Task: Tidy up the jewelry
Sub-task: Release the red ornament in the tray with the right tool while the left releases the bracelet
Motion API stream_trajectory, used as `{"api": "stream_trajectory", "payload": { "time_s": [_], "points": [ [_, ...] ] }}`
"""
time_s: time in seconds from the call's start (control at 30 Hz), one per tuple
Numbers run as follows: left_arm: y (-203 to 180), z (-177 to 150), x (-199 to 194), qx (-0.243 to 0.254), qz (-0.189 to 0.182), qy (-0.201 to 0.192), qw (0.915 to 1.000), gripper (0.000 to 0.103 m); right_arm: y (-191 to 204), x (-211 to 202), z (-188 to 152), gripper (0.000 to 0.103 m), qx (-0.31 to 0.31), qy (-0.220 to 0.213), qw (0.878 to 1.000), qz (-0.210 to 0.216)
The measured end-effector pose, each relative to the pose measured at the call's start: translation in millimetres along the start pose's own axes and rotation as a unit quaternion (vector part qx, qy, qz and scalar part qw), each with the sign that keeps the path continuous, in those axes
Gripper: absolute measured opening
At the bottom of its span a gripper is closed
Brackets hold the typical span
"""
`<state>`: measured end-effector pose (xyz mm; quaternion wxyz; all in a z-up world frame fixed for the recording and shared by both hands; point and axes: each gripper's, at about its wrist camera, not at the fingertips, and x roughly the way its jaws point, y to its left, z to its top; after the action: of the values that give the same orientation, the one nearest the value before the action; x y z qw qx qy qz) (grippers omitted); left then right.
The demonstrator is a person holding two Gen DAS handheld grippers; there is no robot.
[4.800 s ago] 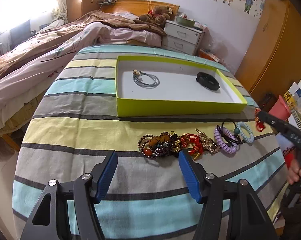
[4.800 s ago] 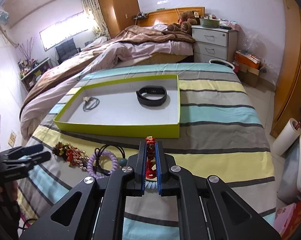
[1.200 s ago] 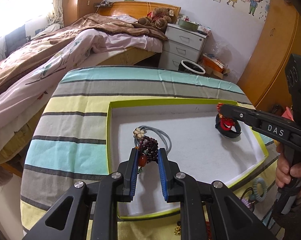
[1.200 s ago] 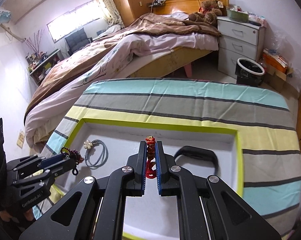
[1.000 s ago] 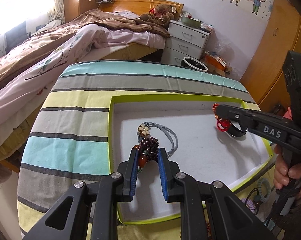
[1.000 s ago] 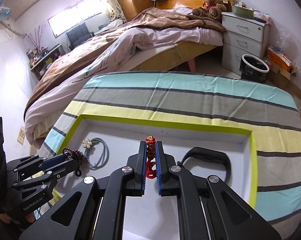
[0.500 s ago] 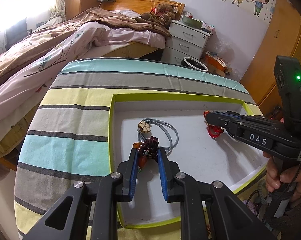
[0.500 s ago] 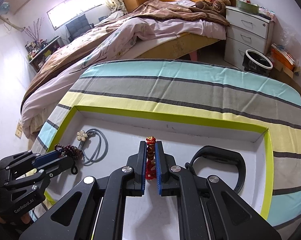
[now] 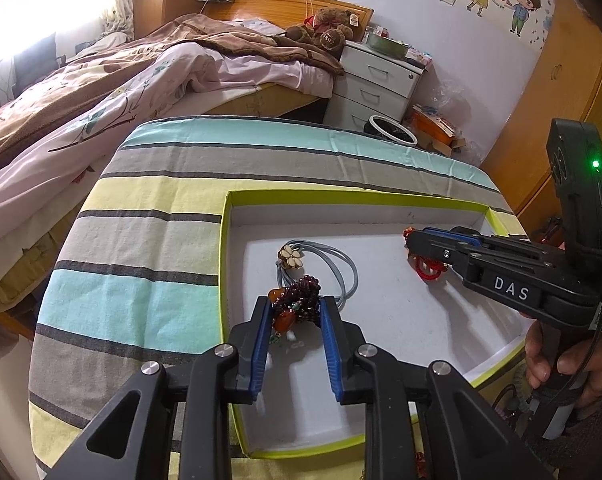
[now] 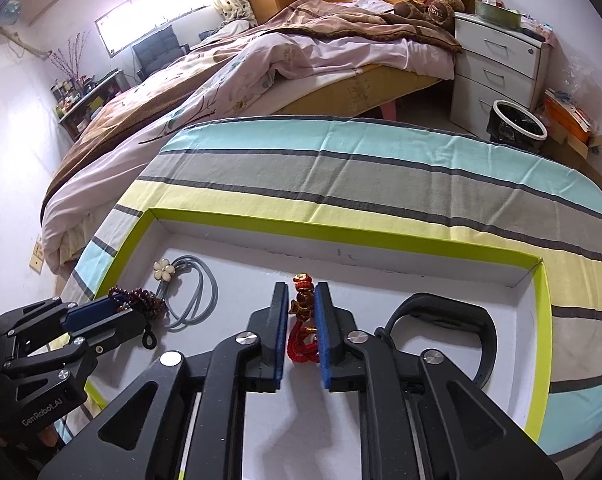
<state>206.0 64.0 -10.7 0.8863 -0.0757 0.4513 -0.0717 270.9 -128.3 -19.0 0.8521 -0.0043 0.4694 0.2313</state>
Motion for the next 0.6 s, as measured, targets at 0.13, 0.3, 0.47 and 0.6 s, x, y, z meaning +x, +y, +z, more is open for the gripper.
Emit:
{"api": "stream_trajectory", "payload": {
  "time_s": [0.13,0.3,0.47,0.6],
  "points": [
    [-1.3,-0.5,-2.5,0.0,-0.001,-0.001,1.0,0.03,-1.0,-1.1,-0.8,0.018,0.008,-0.001,1.0,0.0],
    [-3.9,-1.7,-6.4,0.003,0.001,-0.003,1.0,0.034,-2.1,-4.9,-2.5,0.04,0.014,-0.003,1.0,0.006],
    [-6.3,-2.7,-9.8,0.002,0.002,-0.003,1.0,0.036,-0.5,-9.8,-3.0,0.04,0.015,-0.007,1.0,0.004],
    [-9.3,-4.6,-17.0,0.002,0.006,-0.008,1.0,0.045,0.5,-15.5,-4.0,0.04,0.018,-0.012,1.0,0.004]
  ]
}}
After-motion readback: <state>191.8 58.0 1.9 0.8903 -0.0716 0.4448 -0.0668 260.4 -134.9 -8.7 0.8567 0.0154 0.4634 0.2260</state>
